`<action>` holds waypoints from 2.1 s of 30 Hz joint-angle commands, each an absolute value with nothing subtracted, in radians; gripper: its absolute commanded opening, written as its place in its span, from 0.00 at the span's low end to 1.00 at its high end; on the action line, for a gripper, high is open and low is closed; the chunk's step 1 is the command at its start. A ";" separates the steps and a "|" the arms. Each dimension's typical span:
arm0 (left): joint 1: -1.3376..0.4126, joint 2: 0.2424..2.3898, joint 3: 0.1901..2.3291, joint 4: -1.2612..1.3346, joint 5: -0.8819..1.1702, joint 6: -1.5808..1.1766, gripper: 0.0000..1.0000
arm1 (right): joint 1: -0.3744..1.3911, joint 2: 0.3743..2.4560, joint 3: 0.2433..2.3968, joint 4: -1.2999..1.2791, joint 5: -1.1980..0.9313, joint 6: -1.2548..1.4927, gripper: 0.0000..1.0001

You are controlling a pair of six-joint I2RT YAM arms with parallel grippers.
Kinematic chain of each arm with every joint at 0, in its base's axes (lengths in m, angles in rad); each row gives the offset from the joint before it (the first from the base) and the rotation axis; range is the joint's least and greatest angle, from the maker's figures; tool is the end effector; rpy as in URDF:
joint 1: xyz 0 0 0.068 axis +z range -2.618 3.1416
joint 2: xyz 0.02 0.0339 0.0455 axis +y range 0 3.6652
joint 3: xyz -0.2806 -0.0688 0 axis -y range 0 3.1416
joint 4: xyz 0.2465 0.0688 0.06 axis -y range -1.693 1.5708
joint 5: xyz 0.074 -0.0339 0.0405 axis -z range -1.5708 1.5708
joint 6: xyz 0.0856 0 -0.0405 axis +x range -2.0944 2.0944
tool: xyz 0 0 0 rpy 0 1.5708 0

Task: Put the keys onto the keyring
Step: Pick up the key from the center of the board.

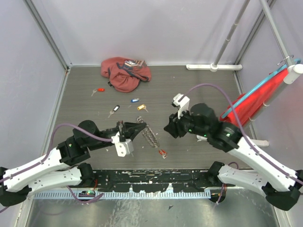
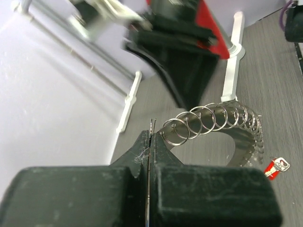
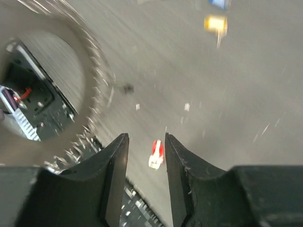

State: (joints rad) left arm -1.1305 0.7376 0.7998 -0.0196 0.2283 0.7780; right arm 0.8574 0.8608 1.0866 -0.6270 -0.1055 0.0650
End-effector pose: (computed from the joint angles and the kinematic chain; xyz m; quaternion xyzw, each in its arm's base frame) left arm 0.0728 -0.1999 0.3841 0.6084 0.3304 -0.2034 0.6924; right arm 0.1309 0.1650 0.3778 -0.3482 0.7569 0.2847 0.4741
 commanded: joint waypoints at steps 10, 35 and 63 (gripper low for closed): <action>-1.131 0.656 0.829 -0.105 0.017 0.626 0.00 | 0.844 1.067 0.801 -0.625 -0.249 0.399 0.50; -1.131 0.633 0.838 -0.127 -0.043 0.609 0.00 | 1.087 1.454 0.957 -0.908 0.428 1.413 0.56; -1.131 0.641 0.832 -0.118 -0.045 0.625 0.00 | 1.105 1.570 0.900 -0.828 0.363 1.406 0.37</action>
State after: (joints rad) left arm -1.1305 0.6506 0.8005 -0.1780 -0.0429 0.6197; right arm 1.1023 1.5738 0.9028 -0.8413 0.3573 1.3945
